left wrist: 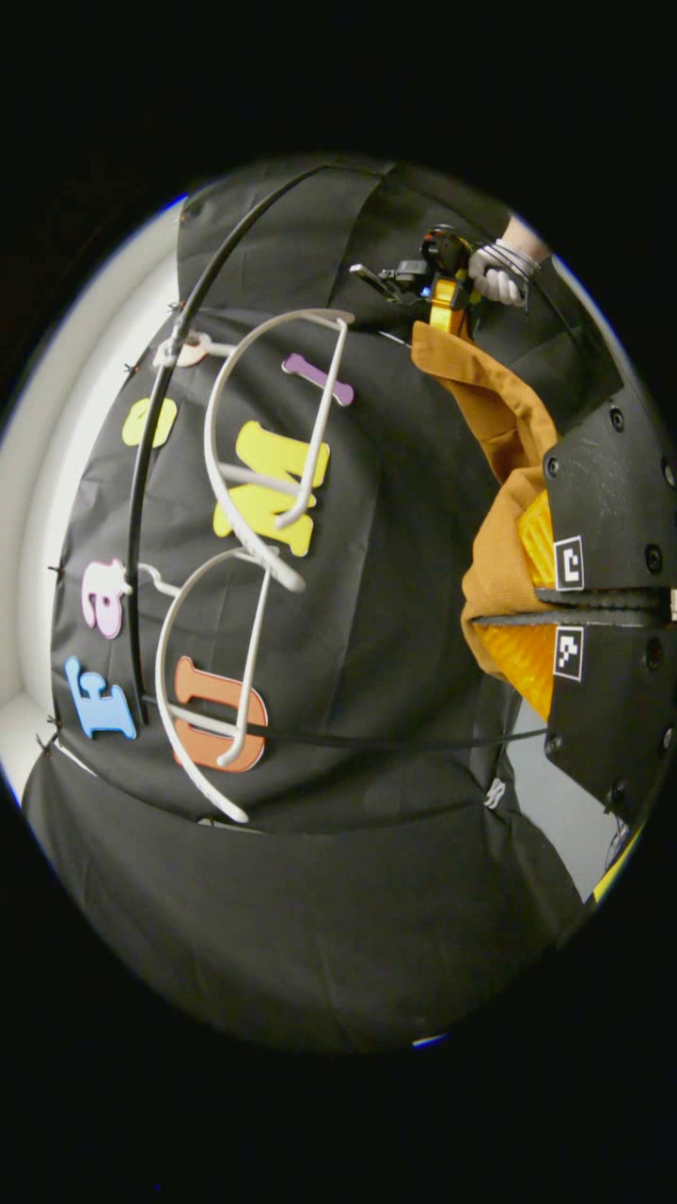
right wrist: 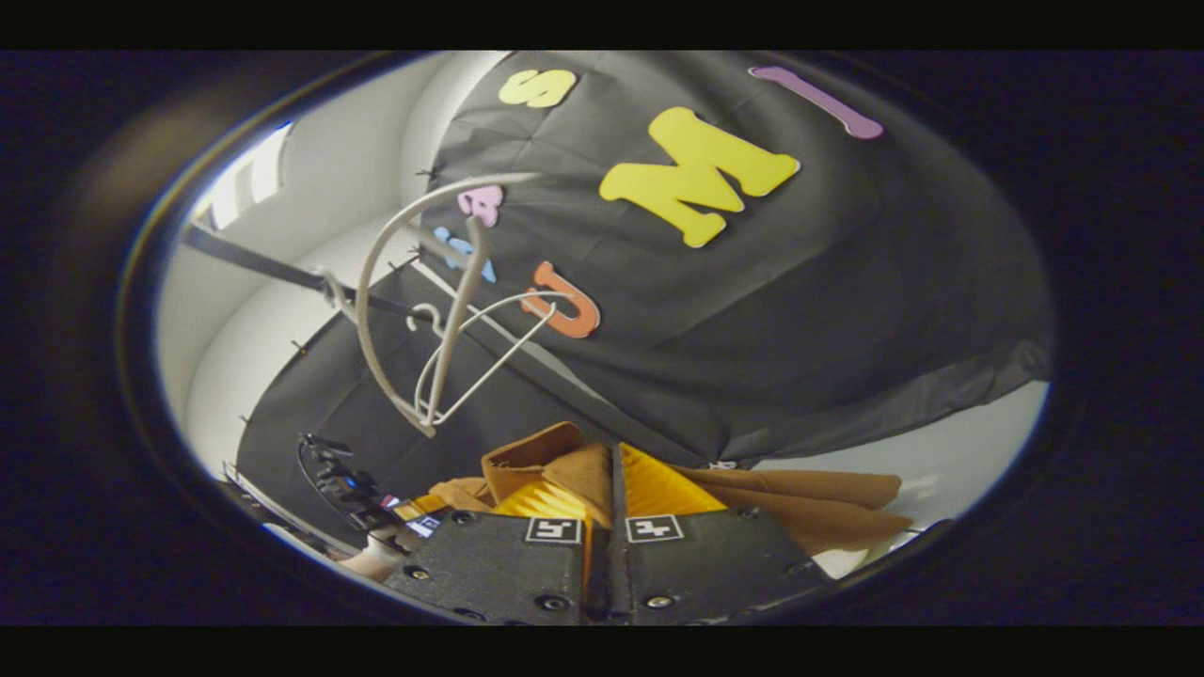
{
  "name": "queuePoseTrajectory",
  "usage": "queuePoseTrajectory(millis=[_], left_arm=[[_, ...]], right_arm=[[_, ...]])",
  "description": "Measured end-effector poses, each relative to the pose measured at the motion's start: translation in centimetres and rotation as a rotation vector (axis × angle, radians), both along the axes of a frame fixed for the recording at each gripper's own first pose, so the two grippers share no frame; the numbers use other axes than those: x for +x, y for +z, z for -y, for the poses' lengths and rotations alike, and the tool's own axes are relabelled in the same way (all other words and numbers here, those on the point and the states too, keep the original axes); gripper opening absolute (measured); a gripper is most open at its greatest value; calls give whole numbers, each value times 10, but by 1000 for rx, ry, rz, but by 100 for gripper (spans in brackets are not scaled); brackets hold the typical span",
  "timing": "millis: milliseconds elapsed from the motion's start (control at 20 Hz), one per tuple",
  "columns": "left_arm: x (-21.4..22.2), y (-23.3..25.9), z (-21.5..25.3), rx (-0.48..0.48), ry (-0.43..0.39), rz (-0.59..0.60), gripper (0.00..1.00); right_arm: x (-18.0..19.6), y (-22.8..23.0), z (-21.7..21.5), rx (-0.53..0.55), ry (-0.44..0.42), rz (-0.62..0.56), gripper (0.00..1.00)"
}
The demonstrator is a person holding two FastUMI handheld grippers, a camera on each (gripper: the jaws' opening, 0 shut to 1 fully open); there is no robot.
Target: Grasp the clothes on the hanger with both hands and then place them into the laundry hamper below.
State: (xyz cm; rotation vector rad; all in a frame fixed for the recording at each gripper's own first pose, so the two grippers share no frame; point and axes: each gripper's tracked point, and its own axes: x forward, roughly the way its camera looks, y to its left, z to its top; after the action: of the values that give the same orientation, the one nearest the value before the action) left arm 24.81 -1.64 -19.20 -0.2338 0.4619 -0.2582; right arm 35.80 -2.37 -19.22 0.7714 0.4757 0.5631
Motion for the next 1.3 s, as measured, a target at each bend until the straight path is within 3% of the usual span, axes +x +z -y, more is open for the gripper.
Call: queuePoseTrajectory(millis=[400,650,800,1000,1300], left_arm=[[-38,66,84,-68,-162,128,0],[-49,77,108,-109,-225,167,0],[-56,40,113,-101,-226,125,0],[-59,-46,117,-100,-204,-39,0],[-71,-153,137,-26,-208,-272,0]], right_arm=[[-88,67,-98,-156,143,161,4],[-117,68,-110,-189,139,191,4],[-124,24,-103,-232,107,122,4],[-119,-60,-89,-335,36,-12,4],[-130,-178,-84,-428,-20,-237,4]])
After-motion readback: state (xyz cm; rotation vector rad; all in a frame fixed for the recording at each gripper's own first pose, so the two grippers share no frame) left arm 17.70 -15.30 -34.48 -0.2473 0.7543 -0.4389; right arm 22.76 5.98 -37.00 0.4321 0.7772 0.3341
